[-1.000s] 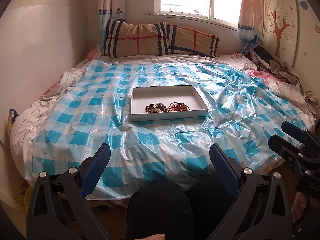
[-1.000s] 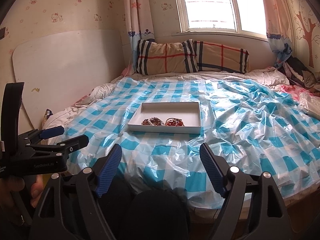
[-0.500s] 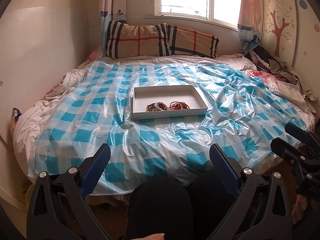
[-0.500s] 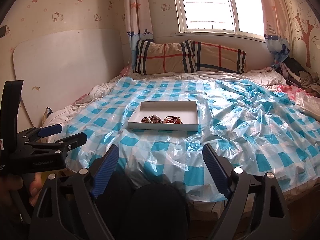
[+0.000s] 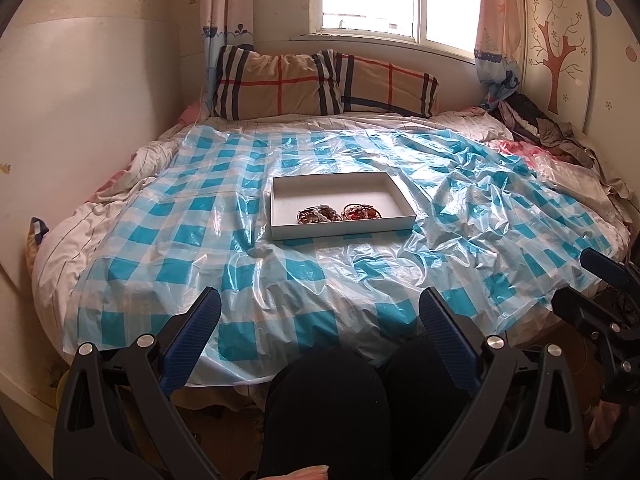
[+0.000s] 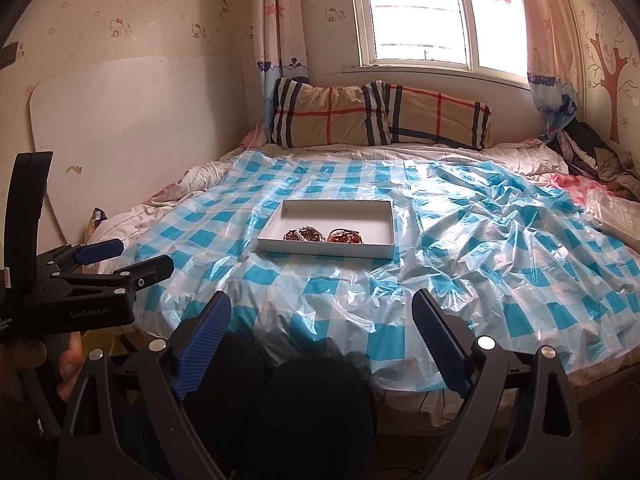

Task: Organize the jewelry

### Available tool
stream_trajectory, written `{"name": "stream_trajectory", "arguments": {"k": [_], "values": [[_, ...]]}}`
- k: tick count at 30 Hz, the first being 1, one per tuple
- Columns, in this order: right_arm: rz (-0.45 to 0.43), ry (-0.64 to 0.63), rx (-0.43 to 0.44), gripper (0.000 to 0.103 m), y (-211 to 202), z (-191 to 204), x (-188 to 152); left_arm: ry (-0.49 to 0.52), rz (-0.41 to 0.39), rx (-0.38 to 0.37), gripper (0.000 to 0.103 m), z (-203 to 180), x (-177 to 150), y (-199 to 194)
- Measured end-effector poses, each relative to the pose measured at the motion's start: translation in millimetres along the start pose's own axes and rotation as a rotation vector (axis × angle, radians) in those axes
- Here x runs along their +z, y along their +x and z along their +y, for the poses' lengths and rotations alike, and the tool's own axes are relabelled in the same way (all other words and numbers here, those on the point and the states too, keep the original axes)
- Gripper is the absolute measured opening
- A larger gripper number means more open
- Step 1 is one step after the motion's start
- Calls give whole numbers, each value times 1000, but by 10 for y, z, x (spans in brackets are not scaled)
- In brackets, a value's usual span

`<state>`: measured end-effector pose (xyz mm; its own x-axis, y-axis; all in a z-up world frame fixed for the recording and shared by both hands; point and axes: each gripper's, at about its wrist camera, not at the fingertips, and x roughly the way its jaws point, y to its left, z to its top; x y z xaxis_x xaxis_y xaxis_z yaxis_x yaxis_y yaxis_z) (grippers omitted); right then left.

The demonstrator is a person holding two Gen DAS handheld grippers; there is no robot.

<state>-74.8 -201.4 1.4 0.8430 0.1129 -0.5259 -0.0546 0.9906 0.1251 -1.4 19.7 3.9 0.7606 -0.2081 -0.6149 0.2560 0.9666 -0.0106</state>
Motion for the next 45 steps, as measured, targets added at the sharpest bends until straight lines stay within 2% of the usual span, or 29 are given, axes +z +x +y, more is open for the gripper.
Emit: {"name": "stream_trajectory", "arguments": {"k": [30,38,45], "values": [[10,6,1,92,6,10,-20,7,4,7,95,-29,-31,-38],[11,7,2,93,8,9,-23,-5,35,-27,95,20,-67,-13],[10,7,3,93,10,2,-18,24,49,6,95,-80,-57,27]]}}
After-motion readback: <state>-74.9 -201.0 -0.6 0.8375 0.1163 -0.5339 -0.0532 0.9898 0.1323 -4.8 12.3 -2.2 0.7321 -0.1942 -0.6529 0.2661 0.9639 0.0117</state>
